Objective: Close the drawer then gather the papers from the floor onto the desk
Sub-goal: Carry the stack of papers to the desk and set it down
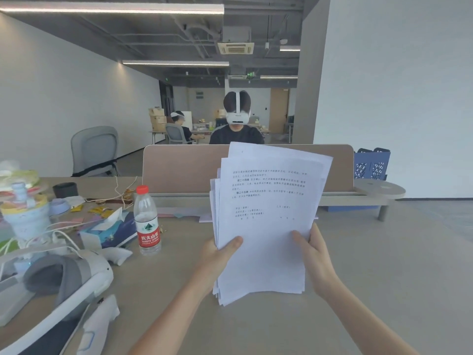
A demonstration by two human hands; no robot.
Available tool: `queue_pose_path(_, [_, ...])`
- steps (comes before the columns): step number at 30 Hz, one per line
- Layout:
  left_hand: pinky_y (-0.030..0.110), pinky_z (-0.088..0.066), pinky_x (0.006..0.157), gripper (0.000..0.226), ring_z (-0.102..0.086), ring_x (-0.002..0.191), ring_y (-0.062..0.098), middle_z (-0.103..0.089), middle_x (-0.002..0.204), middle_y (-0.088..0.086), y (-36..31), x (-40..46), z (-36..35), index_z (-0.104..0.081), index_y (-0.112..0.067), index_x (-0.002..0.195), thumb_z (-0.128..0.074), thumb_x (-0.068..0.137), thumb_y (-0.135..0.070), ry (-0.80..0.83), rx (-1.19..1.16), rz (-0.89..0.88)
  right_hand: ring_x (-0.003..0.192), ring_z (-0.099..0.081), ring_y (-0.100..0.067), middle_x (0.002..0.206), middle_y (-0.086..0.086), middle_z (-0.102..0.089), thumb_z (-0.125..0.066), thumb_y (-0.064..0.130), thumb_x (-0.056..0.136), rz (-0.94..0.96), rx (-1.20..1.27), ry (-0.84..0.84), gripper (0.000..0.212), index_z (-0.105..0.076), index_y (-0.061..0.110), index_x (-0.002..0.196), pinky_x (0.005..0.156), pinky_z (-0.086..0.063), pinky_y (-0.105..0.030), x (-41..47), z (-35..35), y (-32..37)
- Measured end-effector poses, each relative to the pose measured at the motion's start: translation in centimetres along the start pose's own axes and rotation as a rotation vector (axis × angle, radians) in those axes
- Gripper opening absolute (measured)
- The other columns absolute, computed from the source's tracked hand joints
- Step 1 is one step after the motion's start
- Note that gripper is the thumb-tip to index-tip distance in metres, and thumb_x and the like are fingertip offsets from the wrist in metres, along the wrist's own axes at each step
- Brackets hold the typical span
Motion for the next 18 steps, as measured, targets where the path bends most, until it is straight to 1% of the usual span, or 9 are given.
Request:
queue_pose_path(3, [0.030,-0.056,0.071,0.009,-0.075,0.077,0.008,-0.079,0.084,-0.011,-0.1,0.1,-0.2,-0.074,-0.024,0.092,-0.073,0.085,-0.029,-0.010,-0.008,-0.007,0.115,-0.066,-0.015,0.121,0.012,-0.070,-0.049,0.015,0.101,-0.008,-0.009,-0.002,0.036,-0.058,0.037,0.128,0.095,-0.053,-0.043,0.1,0.1,-0.2])
queue_pose_path(7, [0.028,-0.055,0.068,0.004,-0.075,0.076,0.005,-0.079,0.083,-0.014,-0.4,-0.1,-0.6,-0.075,-0.027,0.088,-0.073,0.085,-0.026,0.000,-0.025,-0.024,0.112,-0.067,-0.013,0.119,0.012,-0.071,-0.047,0.012,0.101,-0.008,-0.007,0.005,0.035,-0.059,0.033,0.126,0.086,-0.054,-0.035,0.0,0.5,0.2])
queue_pose_path(11, [0.031,-0.056,0.073,0.010,-0.076,0.084,0.012,-0.080,0.090,-0.008,-0.7,-0.5,-0.9,-0.074,-0.024,0.093,-0.074,0.084,-0.024,0.037,-0.045,-0.028,0.112,-0.068,-0.013,0.116,0.014,-0.072,-0.052,0.015,0.101,0.019,-0.009,0.016,0.028,-0.059,0.031,0.123,0.089,-0.054,-0.036,0.0,1.0,1.1])
queue_pose_path(13, [0.033,-0.057,0.080,0.018,-0.075,0.091,0.012,-0.079,0.097,-0.007,-0.8,-0.6,-0.9,-0.074,-0.024,0.100,-0.076,0.082,-0.026,0.051,-0.039,-0.039,0.109,-0.069,-0.013,0.111,0.015,-0.073,-0.054,0.016,0.101,0.039,-0.015,0.017,0.023,-0.059,0.030,0.118,0.087,-0.055,-0.035,0.3,1.3,1.9])
queue_pose_path(15, [0.035,-0.056,0.085,0.023,-0.074,0.095,0.012,-0.078,0.102,-0.007,-0.7,-0.7,-1.0,-0.073,-0.024,0.104,-0.077,0.081,-0.027,0.064,-0.035,-0.038,0.111,-0.068,-0.013,0.115,0.013,-0.072,-0.055,0.017,0.101,0.075,-0.025,0.024,0.022,-0.058,0.029,0.119,0.090,-0.055,-0.038,0.7,1.5,3.0])
queue_pose_path(18, [0.031,-0.056,0.079,0.019,-0.075,0.091,0.011,-0.079,0.099,-0.008,-0.5,-0.9,-0.9,-0.073,-0.025,0.100,-0.076,0.082,-0.023,0.063,-0.058,-0.032,0.116,-0.065,-0.016,0.121,0.008,-0.069,-0.057,0.020,0.099,0.129,-0.042,0.027,0.023,-0.056,0.028,0.121,0.098,-0.054,-0.046,1.5,1.7,4.6])
Point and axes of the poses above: each hand's wrist, its own x-axis towards the middle knuckle, its own z-axis out of the back of the hand, y = z × x, the point moved 8 cm from there along x, towards the middle knuckle
